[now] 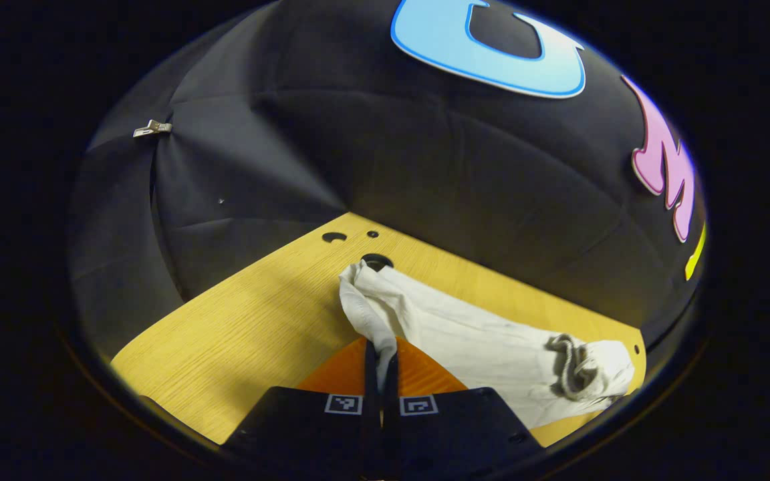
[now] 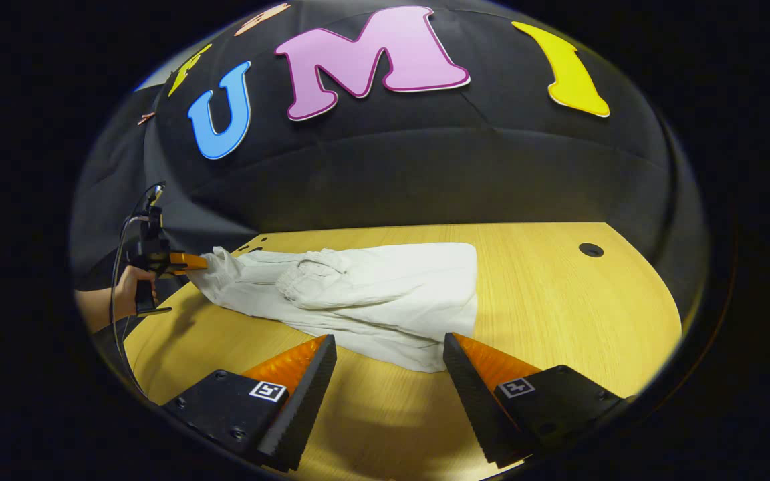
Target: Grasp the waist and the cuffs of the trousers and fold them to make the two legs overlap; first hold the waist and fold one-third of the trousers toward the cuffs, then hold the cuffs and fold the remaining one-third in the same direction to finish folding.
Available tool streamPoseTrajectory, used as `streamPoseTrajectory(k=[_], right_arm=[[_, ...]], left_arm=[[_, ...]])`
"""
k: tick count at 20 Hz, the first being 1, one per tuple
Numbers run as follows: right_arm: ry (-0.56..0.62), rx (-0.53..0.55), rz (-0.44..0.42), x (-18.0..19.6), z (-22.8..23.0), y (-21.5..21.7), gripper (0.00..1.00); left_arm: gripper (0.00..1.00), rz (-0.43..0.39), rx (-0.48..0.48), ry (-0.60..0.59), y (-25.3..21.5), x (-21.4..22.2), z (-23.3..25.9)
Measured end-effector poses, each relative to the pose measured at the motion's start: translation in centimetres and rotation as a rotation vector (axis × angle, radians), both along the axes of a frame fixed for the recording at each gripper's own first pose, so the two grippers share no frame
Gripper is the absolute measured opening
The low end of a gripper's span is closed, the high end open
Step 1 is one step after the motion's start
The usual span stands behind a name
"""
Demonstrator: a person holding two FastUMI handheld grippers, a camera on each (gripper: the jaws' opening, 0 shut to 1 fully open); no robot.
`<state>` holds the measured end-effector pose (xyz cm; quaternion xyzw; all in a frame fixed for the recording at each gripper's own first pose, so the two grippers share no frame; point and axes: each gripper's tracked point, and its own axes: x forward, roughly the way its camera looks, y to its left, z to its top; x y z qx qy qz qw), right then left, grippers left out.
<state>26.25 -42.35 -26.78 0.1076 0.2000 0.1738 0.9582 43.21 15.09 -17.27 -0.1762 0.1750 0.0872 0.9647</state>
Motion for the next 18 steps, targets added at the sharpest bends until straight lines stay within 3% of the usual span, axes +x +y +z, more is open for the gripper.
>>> streamPoseTrajectory(k=[1,2,9,18], right_arm=[[0.0,0.005,-0.01,0.0,0.1,-0.3,0.98],[-0.001,0.009,-0.018,0.0,0.3,-0.6,0.98],[-0.02,-0.011,-0.072,-0.3,0.8,-3.3,0.98],[-0.023,-0.012,-0.215,-1.6,0.8,-10.6,0.98]], left_arm=[[0.1,-0.005,-0.016,-0.018,-0.6,0.1,0.9],[0.06,-0.013,-0.031,-0.039,-1.3,0.3,2.0],[0.06,-0.09,-0.052,-0.134,-7.7,1.8,8.2],[0.06,-0.278,-0.035,-0.193,-21.4,2.4,13.3]])
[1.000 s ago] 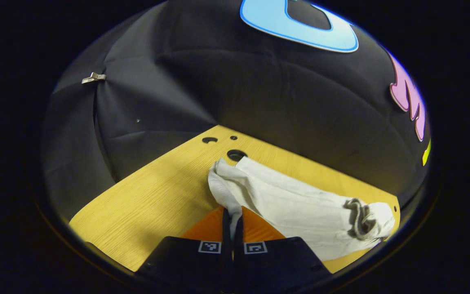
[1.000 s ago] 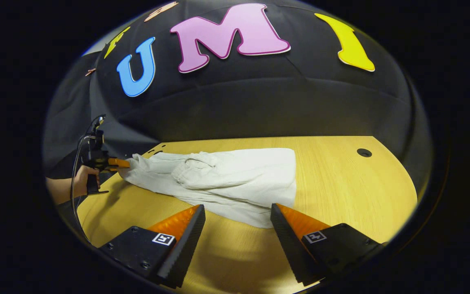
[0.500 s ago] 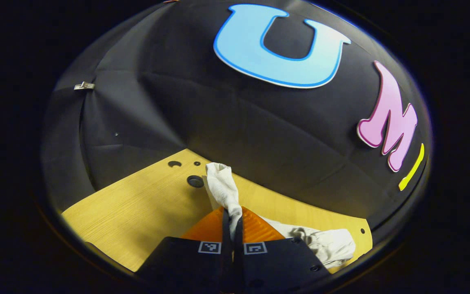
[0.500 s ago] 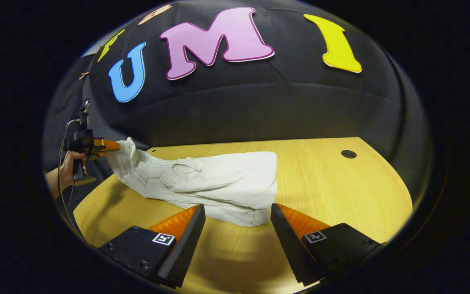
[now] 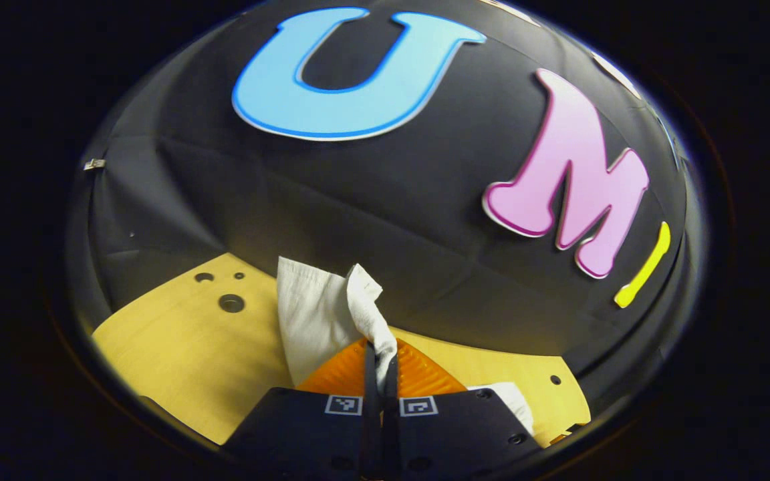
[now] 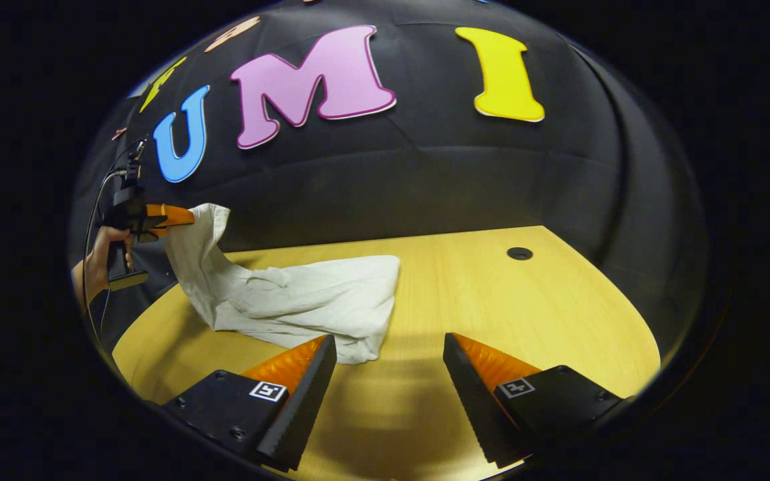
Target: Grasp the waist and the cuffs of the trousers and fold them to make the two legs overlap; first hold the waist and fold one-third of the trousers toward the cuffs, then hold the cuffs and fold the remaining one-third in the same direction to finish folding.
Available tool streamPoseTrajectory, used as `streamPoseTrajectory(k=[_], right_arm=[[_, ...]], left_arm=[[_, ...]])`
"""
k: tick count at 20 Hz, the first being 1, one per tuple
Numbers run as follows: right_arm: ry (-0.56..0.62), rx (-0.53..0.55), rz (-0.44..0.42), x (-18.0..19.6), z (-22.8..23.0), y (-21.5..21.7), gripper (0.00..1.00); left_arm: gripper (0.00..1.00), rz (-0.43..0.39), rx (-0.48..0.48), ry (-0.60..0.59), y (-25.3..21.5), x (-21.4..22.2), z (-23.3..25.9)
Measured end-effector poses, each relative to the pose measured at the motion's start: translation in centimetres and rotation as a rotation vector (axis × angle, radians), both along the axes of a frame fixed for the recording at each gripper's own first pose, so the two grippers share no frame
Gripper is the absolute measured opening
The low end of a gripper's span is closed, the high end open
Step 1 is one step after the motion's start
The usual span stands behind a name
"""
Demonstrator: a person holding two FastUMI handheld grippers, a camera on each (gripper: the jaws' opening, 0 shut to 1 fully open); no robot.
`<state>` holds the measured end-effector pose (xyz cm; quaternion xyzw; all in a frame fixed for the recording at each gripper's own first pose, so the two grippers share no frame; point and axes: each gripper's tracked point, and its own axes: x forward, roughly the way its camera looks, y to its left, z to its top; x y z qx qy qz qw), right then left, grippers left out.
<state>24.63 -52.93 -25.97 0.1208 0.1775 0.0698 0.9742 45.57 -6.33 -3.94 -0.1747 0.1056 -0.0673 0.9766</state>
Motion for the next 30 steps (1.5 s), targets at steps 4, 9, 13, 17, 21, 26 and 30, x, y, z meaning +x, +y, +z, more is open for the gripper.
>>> streamPoseTrajectory(k=[4,9,13,17,21,26,30], right_arm=[[0.0,-0.002,-0.072,-1.2,-0.1,-3.7,0.98],[0.01,-0.004,-0.127,-3.1,-0.9,-7.0,0.98],[0.012,-0.017,-0.158,-5.1,-1.5,-9.0,0.98],[0.036,0.021,-0.188,-7.2,-2.4,-9.6,0.98],[0.022,0.001,-0.209,-8.8,-1.5,-10.6,0.98],[-0.011,0.001,-0.208,-11.5,2.2,-10.8,0.98],[-0.048,-0.03,-0.192,-14.9,6.6,-10.4,0.98]], left_arm=[[0.06,-0.1,0.027,-0.009,-7.4,-0.1,1.0],[0.06,-0.2,0.068,0.009,-16.7,-1.2,-0.4],[0.06,-0.298,0.06,0.022,-23.6,-2.4,-1.7],[0.06,-0.354,0.1,0.092,-27.3,-3.2,-5.5],[0.1,-0.337,0.139,0.15,-28.5,-4.1,-9.2],[0.75,-0.312,0.154,0.143,-26.0,-8.9,-8.3],[0.97,-0.25,0.185,0.082,-20.5,-14.6,-3.6]])
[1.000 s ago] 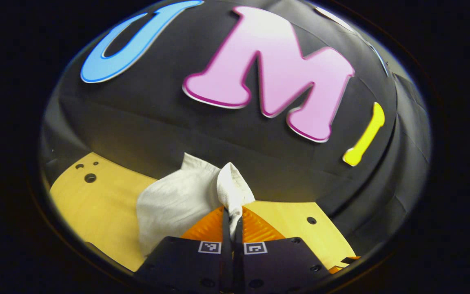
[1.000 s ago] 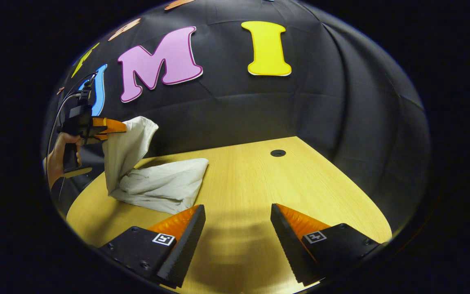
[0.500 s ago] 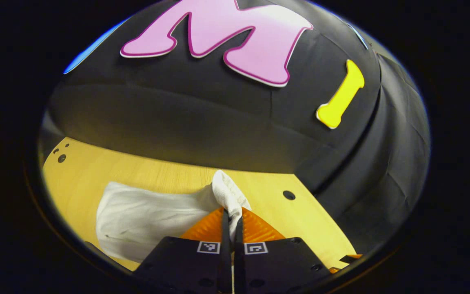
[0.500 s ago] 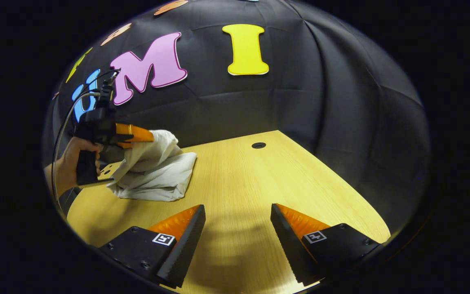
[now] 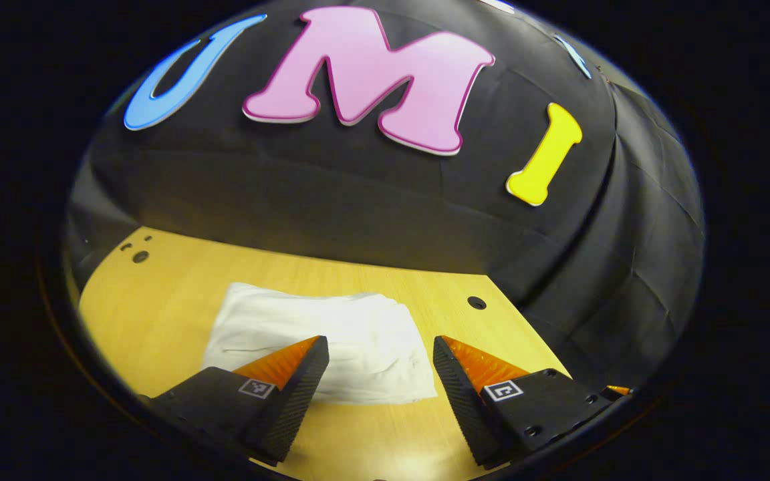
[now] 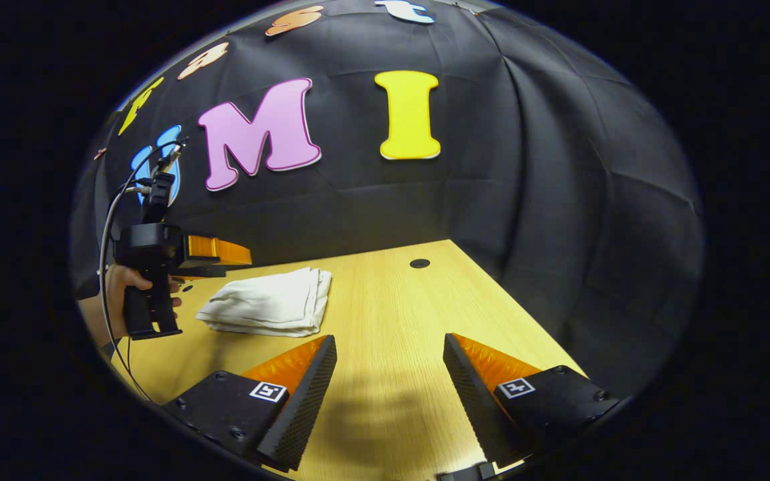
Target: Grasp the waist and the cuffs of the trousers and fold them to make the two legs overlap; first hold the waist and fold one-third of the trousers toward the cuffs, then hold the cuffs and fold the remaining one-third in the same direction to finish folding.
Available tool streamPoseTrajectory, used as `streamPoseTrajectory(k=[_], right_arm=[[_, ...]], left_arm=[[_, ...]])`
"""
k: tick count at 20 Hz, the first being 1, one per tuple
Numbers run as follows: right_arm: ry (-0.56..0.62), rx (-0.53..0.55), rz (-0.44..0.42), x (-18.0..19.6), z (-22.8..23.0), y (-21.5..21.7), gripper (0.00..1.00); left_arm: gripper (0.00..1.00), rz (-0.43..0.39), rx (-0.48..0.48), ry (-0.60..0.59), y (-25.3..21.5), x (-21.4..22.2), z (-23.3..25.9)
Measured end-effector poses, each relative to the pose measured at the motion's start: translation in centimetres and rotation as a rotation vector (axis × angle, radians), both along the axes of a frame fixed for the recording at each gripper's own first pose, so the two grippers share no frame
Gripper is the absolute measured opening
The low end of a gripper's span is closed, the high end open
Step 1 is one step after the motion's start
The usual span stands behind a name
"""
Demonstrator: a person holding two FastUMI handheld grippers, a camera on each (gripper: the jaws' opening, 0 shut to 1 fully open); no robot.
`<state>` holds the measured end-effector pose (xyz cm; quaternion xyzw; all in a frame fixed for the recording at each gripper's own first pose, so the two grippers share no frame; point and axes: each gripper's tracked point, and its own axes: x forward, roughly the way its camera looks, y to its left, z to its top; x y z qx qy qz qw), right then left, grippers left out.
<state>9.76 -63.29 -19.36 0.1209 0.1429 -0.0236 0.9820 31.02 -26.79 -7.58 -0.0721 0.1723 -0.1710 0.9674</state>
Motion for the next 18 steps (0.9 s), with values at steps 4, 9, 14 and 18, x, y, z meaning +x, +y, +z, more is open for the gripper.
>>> streamPoseTrajectory(k=[4,9,14,18], right_arm=[[-0.025,-0.025,0.002,-3.5,4.9,0.6,0.98],[-0.113,-0.089,0.046,-8.4,12.0,2.7,0.98],[-0.189,-0.205,0.033,-14.2,16.0,4.5,0.98],[-0.207,-0.217,0.076,-18.3,17.7,7.9,0.97]], left_arm=[[0.97,0.079,0.063,-0.081,7.6,-7.6,4.9],[0.97,0.169,0.104,-0.151,16.3,-19.7,8.5],[0.97,0.258,0.095,-0.204,22.8,-31.0,10.8],[0.97,0.283,0.153,-0.247,24.7,-37.9,10.4]])
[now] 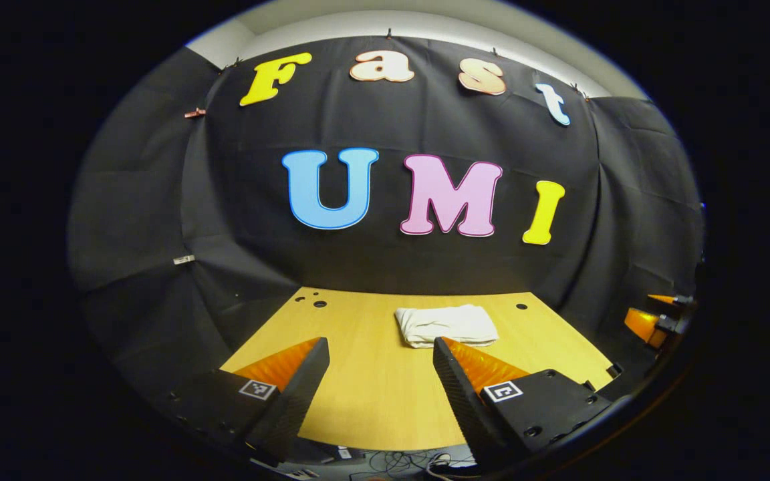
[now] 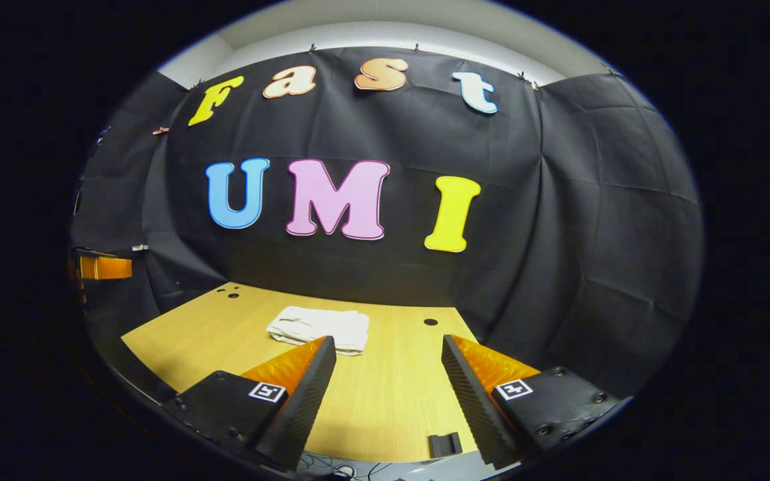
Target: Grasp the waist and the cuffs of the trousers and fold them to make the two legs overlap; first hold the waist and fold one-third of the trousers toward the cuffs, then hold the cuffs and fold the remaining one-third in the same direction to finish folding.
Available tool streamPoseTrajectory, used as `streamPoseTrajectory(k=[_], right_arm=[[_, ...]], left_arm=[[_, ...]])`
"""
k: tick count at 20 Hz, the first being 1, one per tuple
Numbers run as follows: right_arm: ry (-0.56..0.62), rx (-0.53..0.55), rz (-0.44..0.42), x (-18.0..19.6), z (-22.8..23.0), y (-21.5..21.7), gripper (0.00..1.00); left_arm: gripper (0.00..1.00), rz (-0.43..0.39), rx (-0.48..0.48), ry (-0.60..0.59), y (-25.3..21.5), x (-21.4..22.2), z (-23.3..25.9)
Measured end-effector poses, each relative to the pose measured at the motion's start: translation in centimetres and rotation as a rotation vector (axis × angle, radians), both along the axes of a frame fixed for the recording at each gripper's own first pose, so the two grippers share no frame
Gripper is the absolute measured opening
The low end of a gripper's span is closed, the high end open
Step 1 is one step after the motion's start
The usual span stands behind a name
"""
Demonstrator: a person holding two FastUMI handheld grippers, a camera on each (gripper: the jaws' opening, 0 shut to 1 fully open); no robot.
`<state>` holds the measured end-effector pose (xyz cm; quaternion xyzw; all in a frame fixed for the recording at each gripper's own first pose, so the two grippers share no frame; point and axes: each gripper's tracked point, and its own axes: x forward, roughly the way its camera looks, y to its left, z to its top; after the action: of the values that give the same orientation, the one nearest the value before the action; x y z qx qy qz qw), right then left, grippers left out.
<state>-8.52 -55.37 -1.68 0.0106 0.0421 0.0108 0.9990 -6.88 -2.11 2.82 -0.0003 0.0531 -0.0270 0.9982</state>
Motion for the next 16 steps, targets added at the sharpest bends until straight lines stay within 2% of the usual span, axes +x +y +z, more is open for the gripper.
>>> streamPoseTrajectory(k=[3,7,13,16], right_arm=[[-0.015,-0.013,0.047,-1.7,0.6,2.1,0.97],[-0.002,0.025,0.084,-2.5,-0.5,4.2,0.97],[0.037,0.06,0.104,-1.0,-2.2,4.1,0.97],[0.022,0.06,0.108,-0.2,-1.5,3.2,0.97]], left_arm=[[0.97,-0.037,0.018,-0.007,-1.1,-2.9,-1.7],[0.97,-0.077,0.021,0.034,-2.9,-4.1,-3.8],[0.97,-0.076,0.0,0.038,-4.5,-2.4,-4.0],[0.97,-0.086,-0.019,0.052,-5.3,-1.5,-4.1]])
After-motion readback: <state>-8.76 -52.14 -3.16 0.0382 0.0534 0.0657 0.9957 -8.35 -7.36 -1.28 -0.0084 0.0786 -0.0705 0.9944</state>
